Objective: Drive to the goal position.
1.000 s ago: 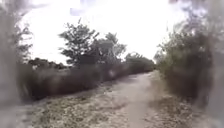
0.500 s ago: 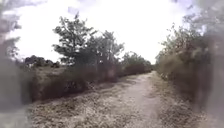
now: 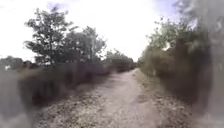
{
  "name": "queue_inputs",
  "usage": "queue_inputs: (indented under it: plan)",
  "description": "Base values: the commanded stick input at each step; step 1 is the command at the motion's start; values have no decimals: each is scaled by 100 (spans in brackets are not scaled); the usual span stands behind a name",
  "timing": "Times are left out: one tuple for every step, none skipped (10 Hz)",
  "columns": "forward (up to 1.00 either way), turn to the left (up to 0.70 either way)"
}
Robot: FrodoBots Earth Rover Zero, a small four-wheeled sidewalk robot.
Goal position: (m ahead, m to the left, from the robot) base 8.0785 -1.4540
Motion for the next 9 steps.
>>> queue_inputs:
  plan:
    - [100, 0]
    - [100, 0]
    - [100, 0]
    - [100, 0]
    - [100, 0]
    - [100, 0]
    - [100, 0]
    - [100, -16]
    - [100, -40]
